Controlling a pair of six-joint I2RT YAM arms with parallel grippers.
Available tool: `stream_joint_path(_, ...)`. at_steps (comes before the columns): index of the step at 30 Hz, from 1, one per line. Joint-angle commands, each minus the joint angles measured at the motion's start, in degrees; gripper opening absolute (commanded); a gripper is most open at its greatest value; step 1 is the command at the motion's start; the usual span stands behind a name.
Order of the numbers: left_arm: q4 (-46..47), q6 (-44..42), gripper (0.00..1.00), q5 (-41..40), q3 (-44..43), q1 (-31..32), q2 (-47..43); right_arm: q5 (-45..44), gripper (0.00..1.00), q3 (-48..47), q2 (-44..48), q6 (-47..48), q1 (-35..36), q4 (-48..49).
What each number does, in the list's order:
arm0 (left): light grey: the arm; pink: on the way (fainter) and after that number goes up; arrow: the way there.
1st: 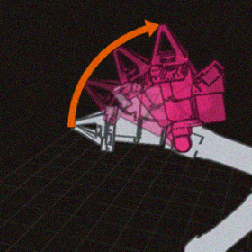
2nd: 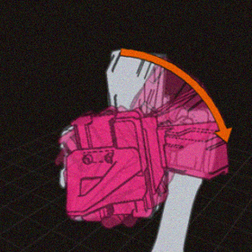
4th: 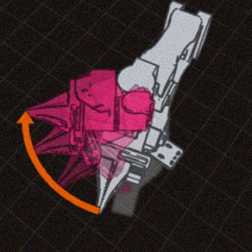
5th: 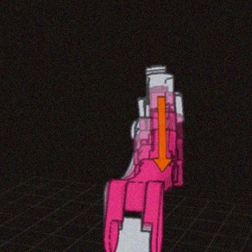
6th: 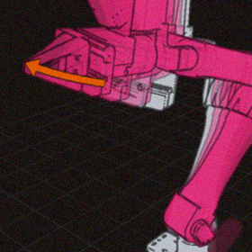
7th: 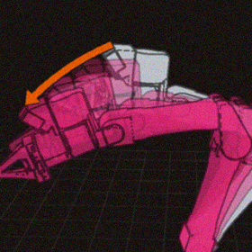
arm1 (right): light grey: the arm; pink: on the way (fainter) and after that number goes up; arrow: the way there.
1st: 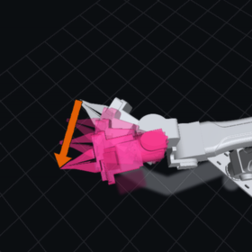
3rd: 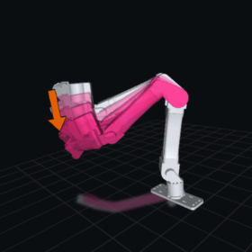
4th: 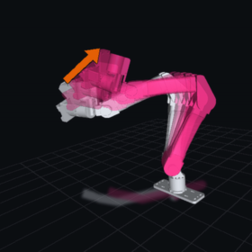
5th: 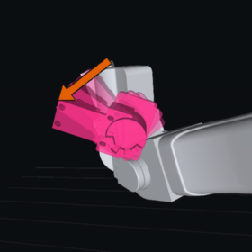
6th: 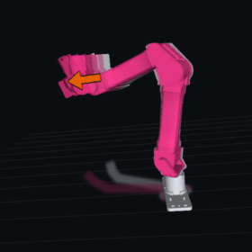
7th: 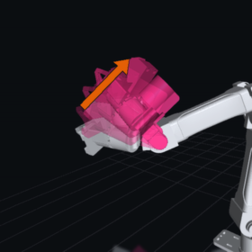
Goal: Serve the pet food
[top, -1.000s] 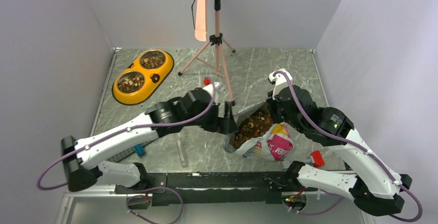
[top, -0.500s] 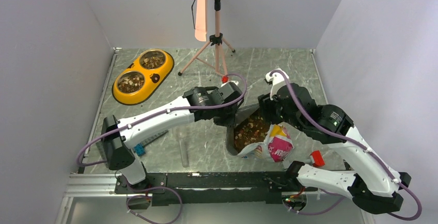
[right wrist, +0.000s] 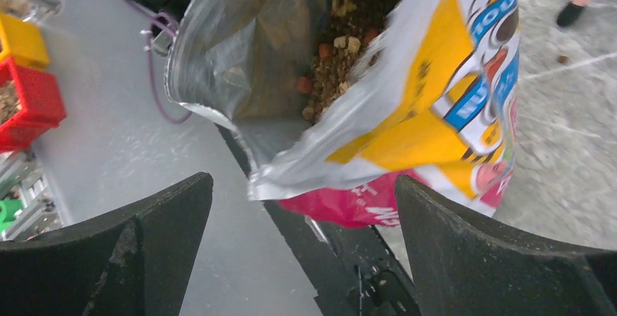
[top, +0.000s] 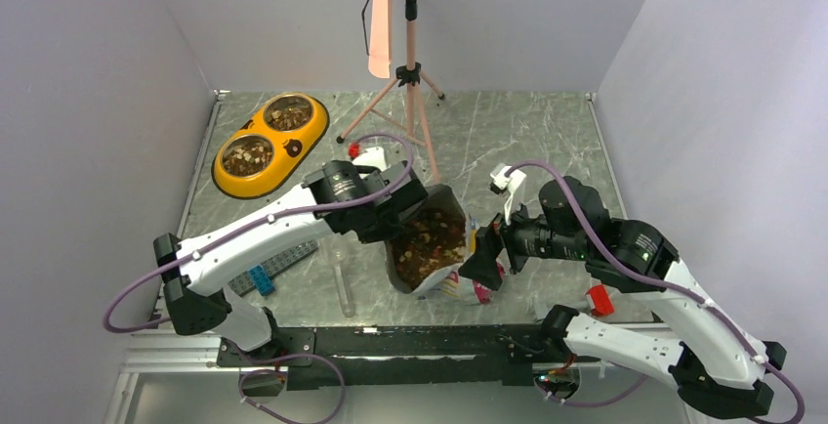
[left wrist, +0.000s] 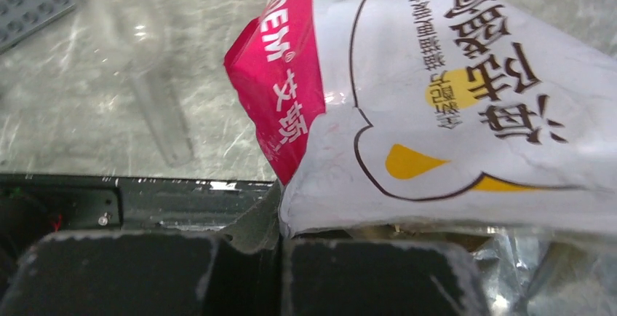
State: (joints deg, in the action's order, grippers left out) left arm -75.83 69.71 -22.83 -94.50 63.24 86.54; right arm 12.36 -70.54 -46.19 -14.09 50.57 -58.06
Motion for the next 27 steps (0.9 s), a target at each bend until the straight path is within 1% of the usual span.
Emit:
stream_joint_path(1, -12.3, 12.2, 0.0, -10.8, -7.7, -0.7, -5.6, 6.5, 1.0, -0.7, -3.0, 0.5, 1.8, 5.4)
stream_joint_path(2, -13.5, 13.2, 0.0, -11.1, -8.6, -0.7, -5.5, 5.1, 1.0, -0.8, -3.9, 0.1, 3.0, 5.6)
stream_joint_path(4, -14.0, 13.6, 0.0, -11.6, -9.6, -0.8, -5.4, -3.9, 0.99, -1.4, -5.9, -1.3, 6.6, 5.0)
stream_joint_path(6, -14.0, 14.1, 0.0, -12.3, -9.8, -1.0, -5.8, -8.9, 0.96, -2.3, -8.3, -0.6, 10.0, 4.3)
stream_joint_path(8, -14.0, 14.4, 0.0, -12.4, -9.4, -1.6, -6.2, -12.0, 0.91, -2.9, -10.4, -0.5, 12.6, 4.4)
stream_joint_path(9, -13.8, 14.4, 0.0, -12.1, -8.8, -2.1, -6.5, -15.0, 0.88, -3.0, -11.4, -0.6, 13.6, 4.9)
stream_joint_path(13, -10.8, 13.1, 0.0, -10.6, -5.3, -3.8, -8.8, -21.1, 0.62, -4.5, -15.9, 1.2, 14.9, 5.7)
stream_joint_path(14, -10.1, 12.5, 0.0, -10.3, -4.3, -4.2, -9.5, -22.2, 0.58, -5.0, -16.7, 2.0, 15.0, 5.8)
stream_joint_path(17, -9.2, 12.0, 0.0, -10.1, -2.2, -5.4, -11.4, -24.8, 0.53, -6.9, -17.8, 4.4, 15.0, 5.6)
stream_joint_path(18, -9.2, 11.8, 0.0, -9.9, -1.6, -5.7, -12.0, -25.0, 0.49, -7.3, -17.9, 5.3, 15.0, 5.6)
stream_joint_path(20, -8.6, 11.4, 0.0, -9.2, -0.3, -6.5, -13.3, -24.1, 0.32, -7.7, -18.0, 7.1, 15.0, 5.8)
stream_joint_path(22, -7.8, 10.9, 0.0, -8.3, 0.9, -7.3, -14.4, -22.7, 0.06, -8.1, -18.7, 8.2, 15.0, 5.8)
stream_joint_path(23, -7.3, 10.7, 0.0, -7.9, 1.4, -7.7, -15.1, -21.8, 0.0, -8.3, -19.2, 9.2, 15.0, 5.5)
stream_joint_path(25, -6.2, 8.9, 0.0, -7.2, 2.3, -9.1, -16.4, -23.1, 0.0, -8.2, -19.5, 10.0, 15.0, 3.7)
stream_joint_path(26, -5.9, 7.9, 0.02, -6.9, 2.8, -10.1, -17.1, -24.8, 0.0, -7.5, -19.2, 10.2, 15.0, 2.9)
stream_joint_path(27, -5.9, 7.3, 0.09, -6.7, 3.4, -11.3, -18.2, -26.7, 0.0, -6.6, -18.3, 10.6, 15.0, 2.0)
